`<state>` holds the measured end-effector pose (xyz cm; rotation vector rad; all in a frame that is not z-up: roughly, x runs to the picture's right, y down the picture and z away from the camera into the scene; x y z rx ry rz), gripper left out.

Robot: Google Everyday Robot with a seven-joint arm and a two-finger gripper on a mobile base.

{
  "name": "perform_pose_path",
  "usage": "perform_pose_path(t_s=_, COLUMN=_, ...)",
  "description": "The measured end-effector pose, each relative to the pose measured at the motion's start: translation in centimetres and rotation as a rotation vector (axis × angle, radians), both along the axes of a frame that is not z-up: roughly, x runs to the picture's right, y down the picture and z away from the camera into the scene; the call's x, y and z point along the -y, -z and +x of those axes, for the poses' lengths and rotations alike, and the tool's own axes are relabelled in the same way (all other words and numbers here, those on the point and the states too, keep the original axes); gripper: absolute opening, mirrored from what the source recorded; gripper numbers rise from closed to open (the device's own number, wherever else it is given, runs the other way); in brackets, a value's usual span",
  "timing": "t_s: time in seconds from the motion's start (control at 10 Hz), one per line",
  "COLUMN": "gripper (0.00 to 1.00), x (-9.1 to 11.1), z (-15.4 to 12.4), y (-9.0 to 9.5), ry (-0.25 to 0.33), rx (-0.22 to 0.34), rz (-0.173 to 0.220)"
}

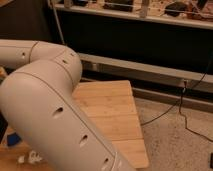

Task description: Place the ceramic cup over the eraser

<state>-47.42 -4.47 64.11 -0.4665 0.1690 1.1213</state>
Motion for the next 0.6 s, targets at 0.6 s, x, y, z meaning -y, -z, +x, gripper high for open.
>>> perform_pose_path(t_s=0.6, gripper=0.00, x=-0.8, z=-1.8, y=-2.7, ry=0.020, rx=0.015, rz=-0.023)
